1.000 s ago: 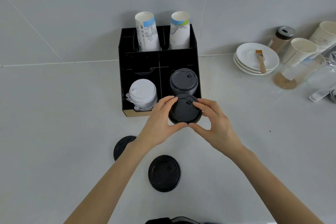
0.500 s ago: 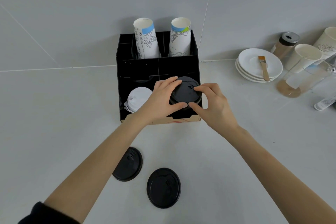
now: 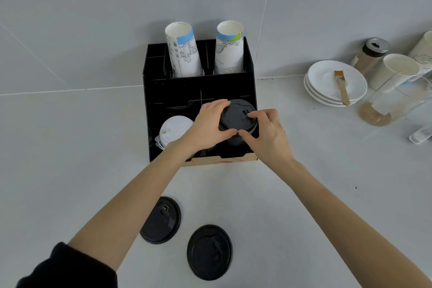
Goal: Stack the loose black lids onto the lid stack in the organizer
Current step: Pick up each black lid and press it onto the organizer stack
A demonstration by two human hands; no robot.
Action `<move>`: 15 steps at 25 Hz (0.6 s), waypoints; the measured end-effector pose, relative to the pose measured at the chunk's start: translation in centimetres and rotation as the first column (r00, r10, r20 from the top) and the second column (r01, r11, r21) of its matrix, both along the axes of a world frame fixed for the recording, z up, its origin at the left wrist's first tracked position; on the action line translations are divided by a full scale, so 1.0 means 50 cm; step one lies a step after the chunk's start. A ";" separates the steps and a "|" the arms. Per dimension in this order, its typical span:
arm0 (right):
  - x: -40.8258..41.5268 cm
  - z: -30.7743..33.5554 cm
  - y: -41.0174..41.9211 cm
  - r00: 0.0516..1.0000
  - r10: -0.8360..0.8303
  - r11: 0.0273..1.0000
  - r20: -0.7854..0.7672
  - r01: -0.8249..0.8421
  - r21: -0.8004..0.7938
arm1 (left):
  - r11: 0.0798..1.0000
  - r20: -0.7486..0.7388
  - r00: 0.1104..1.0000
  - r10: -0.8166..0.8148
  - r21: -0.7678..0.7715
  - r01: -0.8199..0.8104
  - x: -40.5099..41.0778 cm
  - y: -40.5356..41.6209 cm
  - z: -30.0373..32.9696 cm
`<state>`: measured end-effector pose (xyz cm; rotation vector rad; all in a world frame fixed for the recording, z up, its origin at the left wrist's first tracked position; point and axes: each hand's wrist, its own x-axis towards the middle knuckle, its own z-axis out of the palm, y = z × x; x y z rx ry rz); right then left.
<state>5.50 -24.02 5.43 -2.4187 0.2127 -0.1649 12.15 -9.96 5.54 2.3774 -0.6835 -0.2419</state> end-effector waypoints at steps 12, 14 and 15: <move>0.011 -0.010 0.008 1.000 -0.006 0.999 -0.024 0.005 -0.032 | 0.998 -0.001 1.000 -0.014 -0.065 0.014 0.006 0.008 -0.015; 0.008 -0.011 0.009 1.000 -0.006 0.999 -0.020 0.005 -0.035 | 0.998 -0.012 1.000 -0.009 -0.067 0.009 0.006 0.007 -0.017; 0.008 -0.010 0.008 1.000 -0.001 0.999 -0.022 0.000 -0.036 | 0.999 -0.023 1.000 -0.005 -0.051 0.004 0.007 0.007 -0.018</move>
